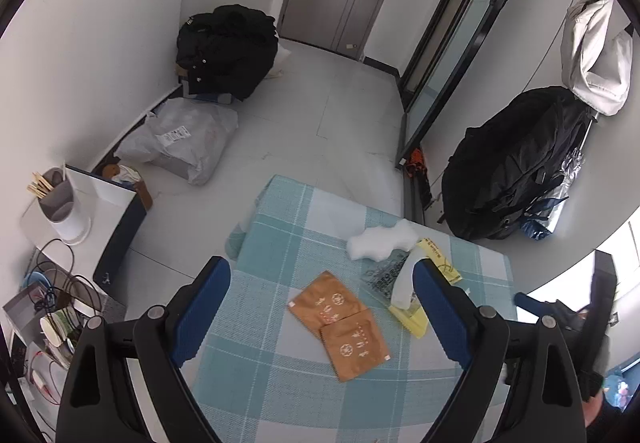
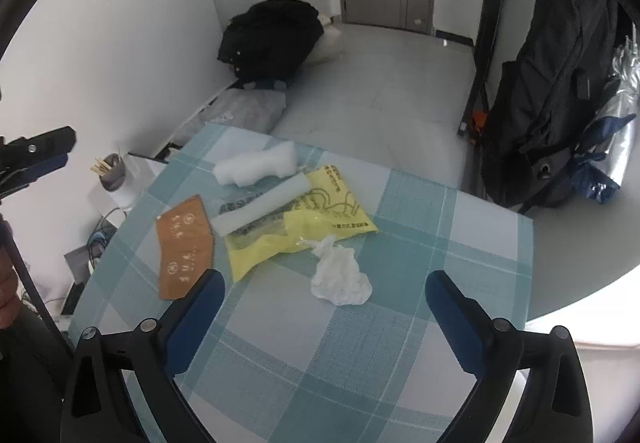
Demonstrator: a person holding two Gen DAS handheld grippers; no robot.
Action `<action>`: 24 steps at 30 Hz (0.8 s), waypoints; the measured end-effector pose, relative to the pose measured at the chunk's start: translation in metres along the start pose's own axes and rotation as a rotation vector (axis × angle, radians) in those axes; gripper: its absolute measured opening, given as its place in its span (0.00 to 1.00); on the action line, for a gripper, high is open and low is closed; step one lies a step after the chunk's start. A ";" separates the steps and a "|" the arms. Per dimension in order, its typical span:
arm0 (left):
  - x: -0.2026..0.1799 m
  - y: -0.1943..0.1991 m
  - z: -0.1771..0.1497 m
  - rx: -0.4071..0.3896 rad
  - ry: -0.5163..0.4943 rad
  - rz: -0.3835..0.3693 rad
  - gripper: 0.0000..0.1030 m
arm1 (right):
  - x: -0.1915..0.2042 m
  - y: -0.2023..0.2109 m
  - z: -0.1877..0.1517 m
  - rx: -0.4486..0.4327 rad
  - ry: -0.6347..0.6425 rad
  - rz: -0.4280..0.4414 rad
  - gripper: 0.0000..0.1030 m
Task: Collect trash
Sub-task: 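Lower the right tool onto the white crumpled tissue and close it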
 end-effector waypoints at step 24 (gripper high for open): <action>-0.001 -0.043 0.013 0.104 0.059 0.020 0.88 | -0.032 -0.058 -0.007 0.119 -0.079 0.048 0.16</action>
Point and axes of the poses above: each gripper's, at about its wrist camera, not at the fingertips, and y roughly against the way its jaws point, x to its left, z to its top, the point moved 6 cm from there along -y, roughly the way its jaws point, and after that the axes turned 8 degrees about z, right-handed, at the moved point
